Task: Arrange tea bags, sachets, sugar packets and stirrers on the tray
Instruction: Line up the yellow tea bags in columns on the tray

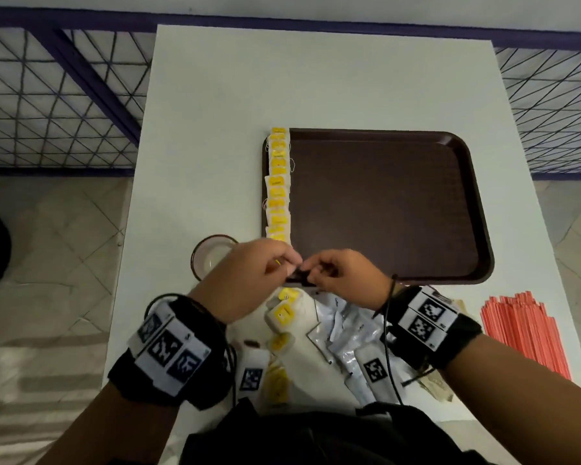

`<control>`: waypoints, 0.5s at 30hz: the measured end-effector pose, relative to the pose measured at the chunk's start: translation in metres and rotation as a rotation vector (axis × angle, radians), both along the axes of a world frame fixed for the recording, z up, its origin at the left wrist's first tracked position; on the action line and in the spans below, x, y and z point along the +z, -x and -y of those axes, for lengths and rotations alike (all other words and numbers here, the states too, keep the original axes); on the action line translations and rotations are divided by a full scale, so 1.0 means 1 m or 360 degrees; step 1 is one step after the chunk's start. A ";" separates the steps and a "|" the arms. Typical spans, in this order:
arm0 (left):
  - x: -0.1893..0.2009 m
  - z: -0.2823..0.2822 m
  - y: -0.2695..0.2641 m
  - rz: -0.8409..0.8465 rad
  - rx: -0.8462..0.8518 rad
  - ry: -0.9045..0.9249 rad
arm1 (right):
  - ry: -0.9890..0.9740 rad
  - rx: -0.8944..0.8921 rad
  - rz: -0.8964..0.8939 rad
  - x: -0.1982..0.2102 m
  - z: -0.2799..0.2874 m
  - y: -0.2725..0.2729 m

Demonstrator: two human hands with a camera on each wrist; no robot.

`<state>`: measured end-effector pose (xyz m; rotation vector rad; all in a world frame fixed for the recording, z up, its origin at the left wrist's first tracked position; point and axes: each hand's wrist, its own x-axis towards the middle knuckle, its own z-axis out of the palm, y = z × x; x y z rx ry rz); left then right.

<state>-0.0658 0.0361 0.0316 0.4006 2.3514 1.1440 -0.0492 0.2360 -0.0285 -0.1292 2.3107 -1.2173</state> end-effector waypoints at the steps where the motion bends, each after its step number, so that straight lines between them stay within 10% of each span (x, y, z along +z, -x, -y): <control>1: -0.002 0.003 -0.018 0.0024 -0.0043 0.0023 | -0.0043 0.0069 -0.0022 -0.001 0.001 -0.009; 15: -0.058 0.063 -0.162 0.0379 0.0411 0.0424 | -0.0122 0.0814 -0.0099 -0.005 0.046 -0.083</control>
